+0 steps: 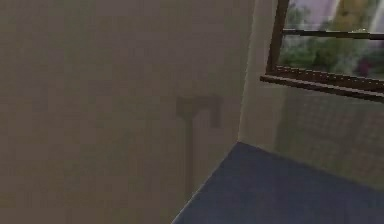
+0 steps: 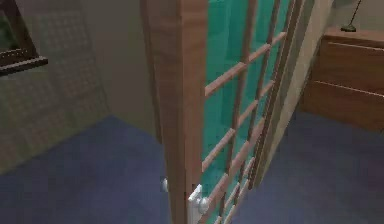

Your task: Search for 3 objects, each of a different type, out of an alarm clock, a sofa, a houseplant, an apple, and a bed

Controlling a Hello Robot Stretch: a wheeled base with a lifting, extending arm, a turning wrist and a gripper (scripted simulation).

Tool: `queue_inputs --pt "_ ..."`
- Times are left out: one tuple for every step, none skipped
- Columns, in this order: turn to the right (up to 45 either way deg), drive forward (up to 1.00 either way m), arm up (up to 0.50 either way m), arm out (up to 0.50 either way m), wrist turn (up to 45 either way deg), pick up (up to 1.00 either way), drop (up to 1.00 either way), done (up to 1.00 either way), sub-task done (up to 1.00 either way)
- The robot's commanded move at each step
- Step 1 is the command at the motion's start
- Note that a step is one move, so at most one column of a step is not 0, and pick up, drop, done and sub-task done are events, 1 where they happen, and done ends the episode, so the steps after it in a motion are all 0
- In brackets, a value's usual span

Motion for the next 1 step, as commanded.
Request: queue_inputs --pt "45.0 0.0 0.0 0.0 0.0 0.0 0.0 0.0 0.0"
